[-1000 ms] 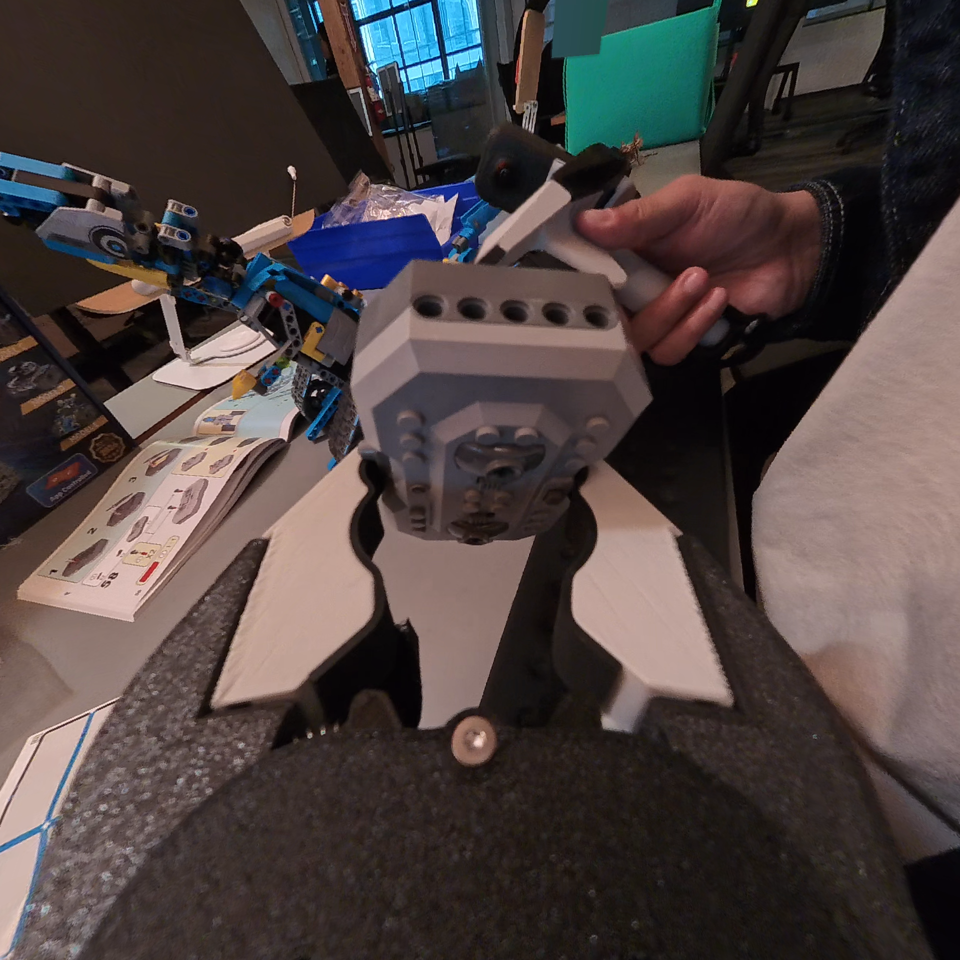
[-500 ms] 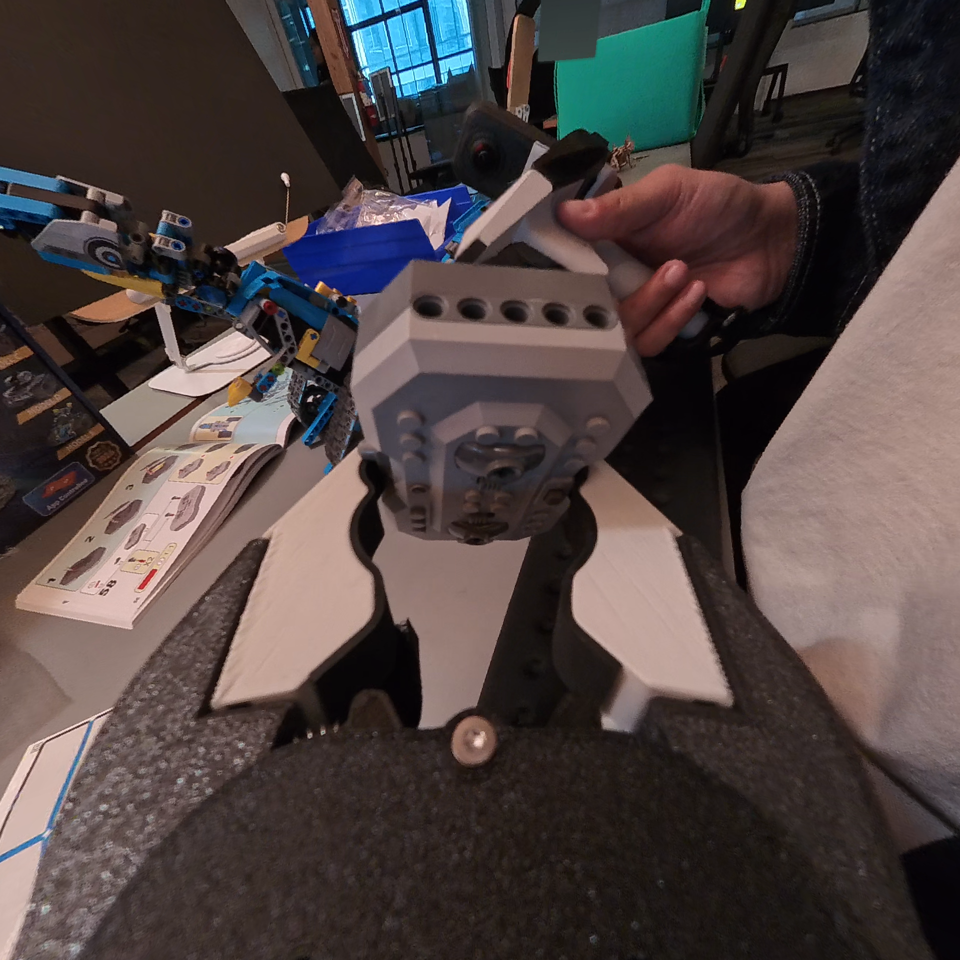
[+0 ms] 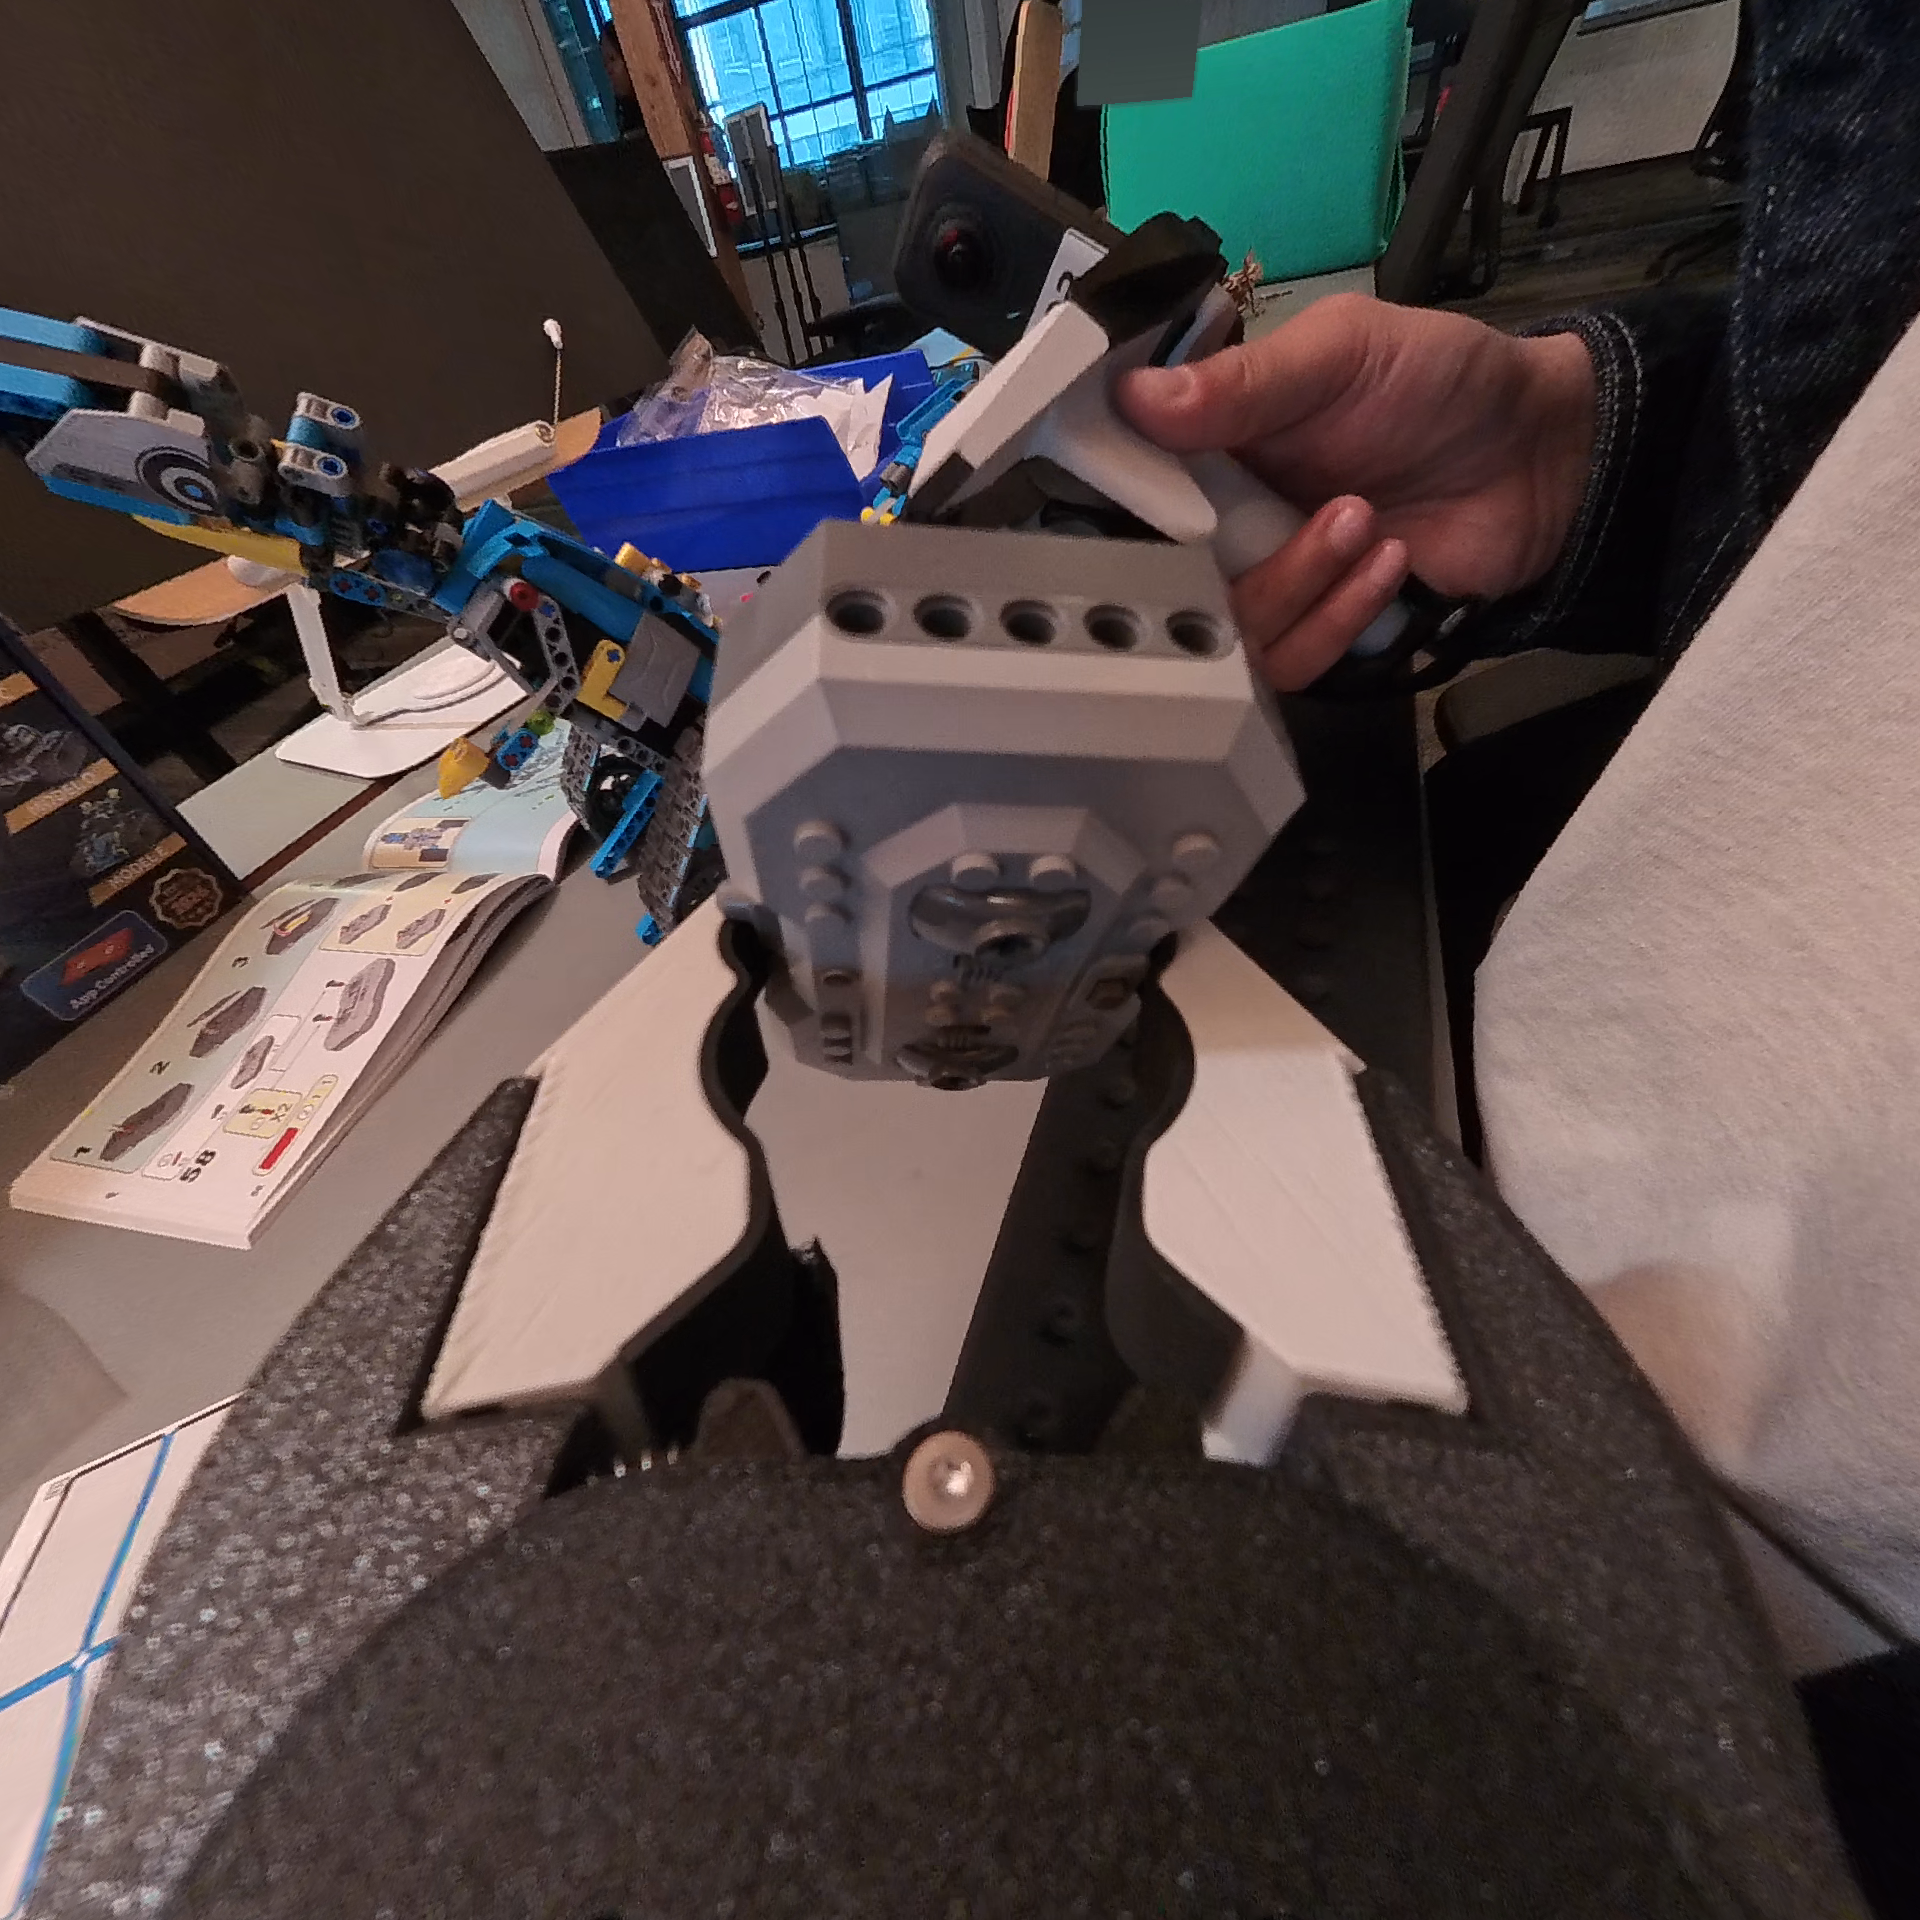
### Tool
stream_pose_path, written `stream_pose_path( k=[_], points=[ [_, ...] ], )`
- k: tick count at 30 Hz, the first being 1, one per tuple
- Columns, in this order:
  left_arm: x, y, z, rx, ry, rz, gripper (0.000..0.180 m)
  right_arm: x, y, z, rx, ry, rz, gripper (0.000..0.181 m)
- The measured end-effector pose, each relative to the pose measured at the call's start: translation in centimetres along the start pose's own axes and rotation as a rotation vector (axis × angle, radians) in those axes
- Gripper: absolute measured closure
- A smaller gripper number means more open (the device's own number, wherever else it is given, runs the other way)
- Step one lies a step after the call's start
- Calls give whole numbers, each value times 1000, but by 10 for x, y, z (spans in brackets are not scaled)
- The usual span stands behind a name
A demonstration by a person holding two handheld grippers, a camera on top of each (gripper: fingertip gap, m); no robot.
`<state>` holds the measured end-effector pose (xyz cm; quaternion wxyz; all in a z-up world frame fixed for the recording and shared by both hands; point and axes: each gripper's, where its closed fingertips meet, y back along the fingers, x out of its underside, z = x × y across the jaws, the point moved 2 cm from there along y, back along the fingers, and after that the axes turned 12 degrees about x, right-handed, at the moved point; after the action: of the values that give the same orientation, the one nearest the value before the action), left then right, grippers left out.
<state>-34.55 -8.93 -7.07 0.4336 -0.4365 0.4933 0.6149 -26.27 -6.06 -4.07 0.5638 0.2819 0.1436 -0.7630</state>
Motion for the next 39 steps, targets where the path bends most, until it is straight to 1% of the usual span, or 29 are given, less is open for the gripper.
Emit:
stream_pose_path(
  k=[19,22,34,37,39],
  points=[
    [0,1,-1,2,8,-3,110,1,0,1,0,3,7,168],
    [1,1,0,2,7,8,110,-4,4,-1,15,9,-21,168],
    [1,-1,-3,20,13,2,110,2,1,1,-8,-6,12,168],
    [-1,0,-8,69,53,-18,111,2,2,4,-23,70,19,168],
    [-6,2,-13,147,116,-62,111,2,4,10,-54,207,25,168]
  ],
)
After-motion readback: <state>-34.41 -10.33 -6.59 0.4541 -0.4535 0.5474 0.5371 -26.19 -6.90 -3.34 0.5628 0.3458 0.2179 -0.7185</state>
